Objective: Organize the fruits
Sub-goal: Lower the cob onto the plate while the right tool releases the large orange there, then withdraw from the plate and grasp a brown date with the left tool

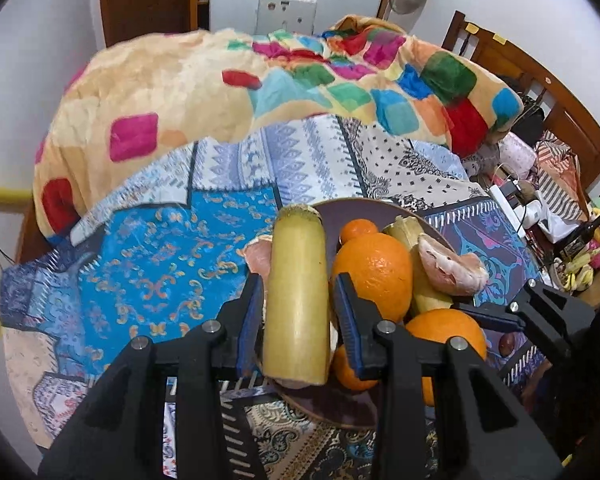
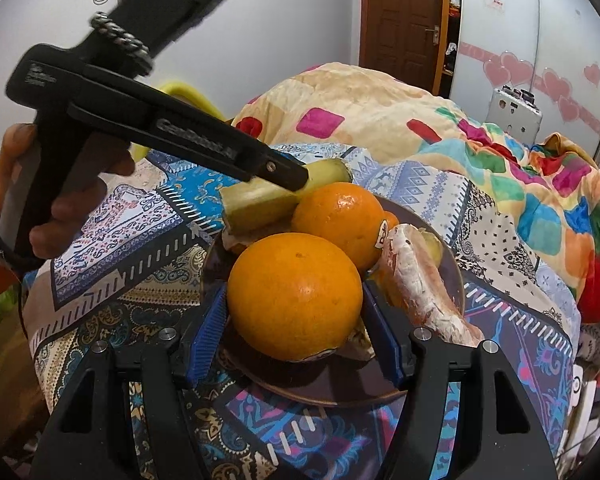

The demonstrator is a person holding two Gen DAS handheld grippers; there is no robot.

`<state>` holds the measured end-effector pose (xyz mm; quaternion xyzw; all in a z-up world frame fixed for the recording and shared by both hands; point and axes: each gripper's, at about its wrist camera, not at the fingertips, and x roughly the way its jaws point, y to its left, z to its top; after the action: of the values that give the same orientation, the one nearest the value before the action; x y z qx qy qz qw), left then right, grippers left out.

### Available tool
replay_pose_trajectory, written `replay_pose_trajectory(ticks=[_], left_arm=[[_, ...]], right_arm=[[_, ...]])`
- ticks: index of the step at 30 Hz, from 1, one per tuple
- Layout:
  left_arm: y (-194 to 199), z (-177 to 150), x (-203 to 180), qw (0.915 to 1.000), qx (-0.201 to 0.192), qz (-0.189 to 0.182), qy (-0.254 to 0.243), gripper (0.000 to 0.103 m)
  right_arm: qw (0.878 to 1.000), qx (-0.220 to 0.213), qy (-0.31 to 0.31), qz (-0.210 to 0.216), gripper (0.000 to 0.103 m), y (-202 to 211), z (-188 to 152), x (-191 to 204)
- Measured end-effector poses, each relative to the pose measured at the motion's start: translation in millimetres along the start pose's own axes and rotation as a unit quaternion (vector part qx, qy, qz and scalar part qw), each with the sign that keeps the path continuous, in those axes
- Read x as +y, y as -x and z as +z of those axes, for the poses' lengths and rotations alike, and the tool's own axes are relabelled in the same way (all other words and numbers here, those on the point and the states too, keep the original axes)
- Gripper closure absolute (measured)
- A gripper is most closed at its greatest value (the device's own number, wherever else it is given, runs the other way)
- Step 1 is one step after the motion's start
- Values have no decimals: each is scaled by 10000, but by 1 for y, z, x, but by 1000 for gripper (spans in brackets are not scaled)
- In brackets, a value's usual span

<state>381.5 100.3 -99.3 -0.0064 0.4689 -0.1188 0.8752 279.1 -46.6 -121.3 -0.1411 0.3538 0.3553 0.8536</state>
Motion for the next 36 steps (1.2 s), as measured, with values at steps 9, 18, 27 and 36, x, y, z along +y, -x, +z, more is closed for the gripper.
replay_pose_trajectory(ticks=[9,18,27,36], left_arm=[[54,-29,0,9955,-757,575,-41,59],[86,-86,12,9895,-1207,790,120,46],[82,-115,0,9883,-1245,883,39,46],[117,-135,-36,9847,-1610,649,138,46]], right_arm=[[10000,-52,7,-53,40,8,-1,1],[9997,-198,-88,-149,33,16,1,-2],[9991,-280,-210,-220,33,37,0,-4],[9962,-668,-313,-465,33,105,-26,1]])
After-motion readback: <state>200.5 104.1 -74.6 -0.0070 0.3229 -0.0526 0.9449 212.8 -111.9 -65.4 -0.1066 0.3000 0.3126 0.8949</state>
